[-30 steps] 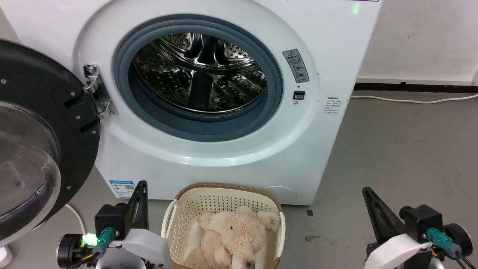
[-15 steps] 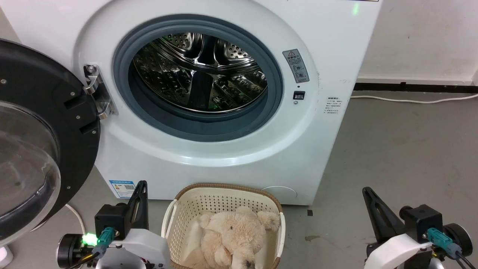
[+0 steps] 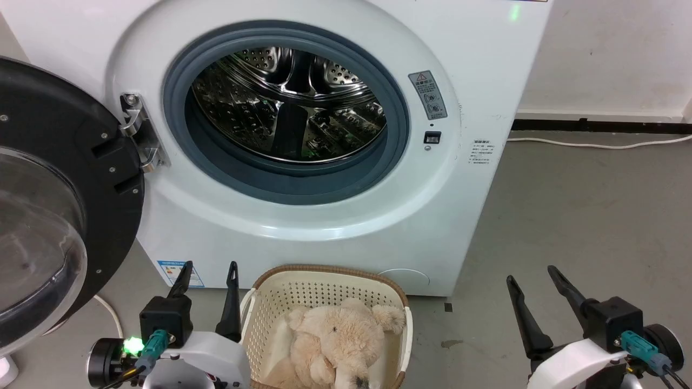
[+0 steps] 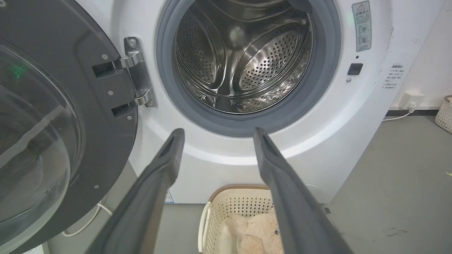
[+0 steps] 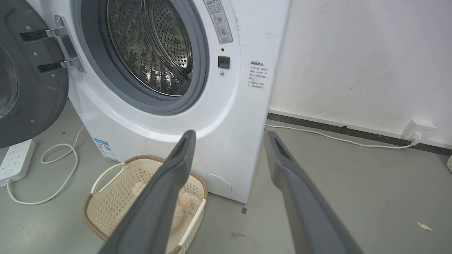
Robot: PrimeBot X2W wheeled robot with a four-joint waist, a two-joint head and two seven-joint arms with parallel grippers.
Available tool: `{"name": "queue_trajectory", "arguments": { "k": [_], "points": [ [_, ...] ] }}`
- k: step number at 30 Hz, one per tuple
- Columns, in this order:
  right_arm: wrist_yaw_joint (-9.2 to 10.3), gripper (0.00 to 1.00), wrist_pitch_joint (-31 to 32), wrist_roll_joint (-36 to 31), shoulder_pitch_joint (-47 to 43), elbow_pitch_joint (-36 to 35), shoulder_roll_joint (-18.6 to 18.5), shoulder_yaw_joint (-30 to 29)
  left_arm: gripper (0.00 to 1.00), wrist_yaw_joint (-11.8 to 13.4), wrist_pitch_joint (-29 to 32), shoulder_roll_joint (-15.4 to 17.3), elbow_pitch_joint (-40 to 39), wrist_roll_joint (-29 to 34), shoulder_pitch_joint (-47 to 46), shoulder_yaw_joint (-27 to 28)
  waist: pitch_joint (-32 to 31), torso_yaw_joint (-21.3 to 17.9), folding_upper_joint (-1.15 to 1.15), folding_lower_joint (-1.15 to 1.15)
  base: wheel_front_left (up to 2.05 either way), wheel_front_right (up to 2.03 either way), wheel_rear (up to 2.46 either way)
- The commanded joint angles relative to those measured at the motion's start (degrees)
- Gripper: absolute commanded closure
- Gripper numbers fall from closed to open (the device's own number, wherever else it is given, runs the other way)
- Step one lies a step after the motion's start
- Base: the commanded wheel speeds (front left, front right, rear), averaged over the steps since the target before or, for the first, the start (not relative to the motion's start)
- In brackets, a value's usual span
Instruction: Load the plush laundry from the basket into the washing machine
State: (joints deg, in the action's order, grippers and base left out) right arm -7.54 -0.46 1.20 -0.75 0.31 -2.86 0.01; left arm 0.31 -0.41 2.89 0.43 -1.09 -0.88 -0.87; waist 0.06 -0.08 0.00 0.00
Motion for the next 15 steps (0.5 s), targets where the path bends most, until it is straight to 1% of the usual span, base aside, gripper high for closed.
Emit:
{"name": "queue_trajectory", "arguments": {
  "k": [1,15],
  "points": [
    [0.00,0.00,-0.50,0.81,-0.52,0.06,0.00,0.01,0.00,-0.01,-0.51,0.00,0.19,-0.54,0.37,-0.18,0.01,-0.03,0.00,0.00,0.00,0.00,0.00],
    [0.01,0.00,-2.17,3.36,-0.85,-0.41,0.00,0.12,0.00,-0.44,-2.12,0.09,1.76,-3.01,-0.25,-1.80,1.42,-1.28,0.00,0.00,0.00,0.00,0.00]
  ]
}}
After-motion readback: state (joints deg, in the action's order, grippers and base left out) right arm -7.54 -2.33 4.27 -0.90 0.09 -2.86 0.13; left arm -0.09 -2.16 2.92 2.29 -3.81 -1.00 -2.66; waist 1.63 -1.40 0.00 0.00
